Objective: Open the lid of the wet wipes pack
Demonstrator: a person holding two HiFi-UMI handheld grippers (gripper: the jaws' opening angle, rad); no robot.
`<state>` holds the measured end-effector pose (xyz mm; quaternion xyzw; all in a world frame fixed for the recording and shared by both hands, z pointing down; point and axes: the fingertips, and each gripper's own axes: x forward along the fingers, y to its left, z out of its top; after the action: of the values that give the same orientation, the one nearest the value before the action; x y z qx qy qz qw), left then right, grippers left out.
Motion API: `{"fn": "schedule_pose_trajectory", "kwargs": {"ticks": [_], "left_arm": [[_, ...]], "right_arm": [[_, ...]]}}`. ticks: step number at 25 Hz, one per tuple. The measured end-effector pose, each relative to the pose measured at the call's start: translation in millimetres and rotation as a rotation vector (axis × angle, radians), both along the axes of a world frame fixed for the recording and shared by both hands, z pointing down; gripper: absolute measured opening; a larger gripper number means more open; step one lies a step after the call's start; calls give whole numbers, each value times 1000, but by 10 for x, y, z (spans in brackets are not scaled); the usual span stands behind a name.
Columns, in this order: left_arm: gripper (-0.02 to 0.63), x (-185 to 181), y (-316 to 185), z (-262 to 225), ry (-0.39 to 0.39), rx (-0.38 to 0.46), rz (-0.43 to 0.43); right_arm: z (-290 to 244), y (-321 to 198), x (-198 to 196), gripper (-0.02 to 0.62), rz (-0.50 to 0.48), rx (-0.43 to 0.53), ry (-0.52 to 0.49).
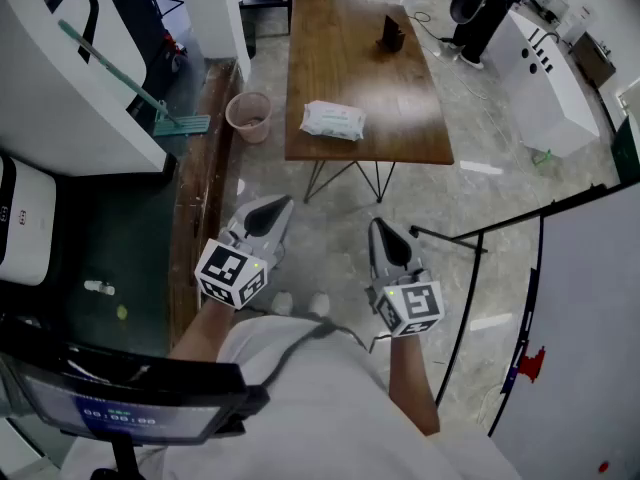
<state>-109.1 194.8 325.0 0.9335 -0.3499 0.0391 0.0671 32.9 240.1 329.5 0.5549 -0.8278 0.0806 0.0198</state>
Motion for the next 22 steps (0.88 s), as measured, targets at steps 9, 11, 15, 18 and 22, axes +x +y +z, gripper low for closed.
{"fn": "schedule_pose_trajectory", "kwargs": {"ticks": [9, 11, 15, 18, 22], "left_arm": [[6, 47, -42, -78, 1, -4, -8], [6, 74, -58, -81, -1, -10, -15], [5, 77, -79, -87, 13, -43, -26], [5, 128, -61, -57, 8, -31, -31], [6, 280, 28, 65, -8, -4, -42]], "right_arm": [[-31, -35, 13, 8, -35, -12, 10], [-34, -44, 15, 8, -53, -22, -4], [-29, -52, 7, 9, -79, -26, -9], [9, -48, 89, 9, -74, -27, -25], [149, 15, 254, 9, -78, -23, -49]]}}
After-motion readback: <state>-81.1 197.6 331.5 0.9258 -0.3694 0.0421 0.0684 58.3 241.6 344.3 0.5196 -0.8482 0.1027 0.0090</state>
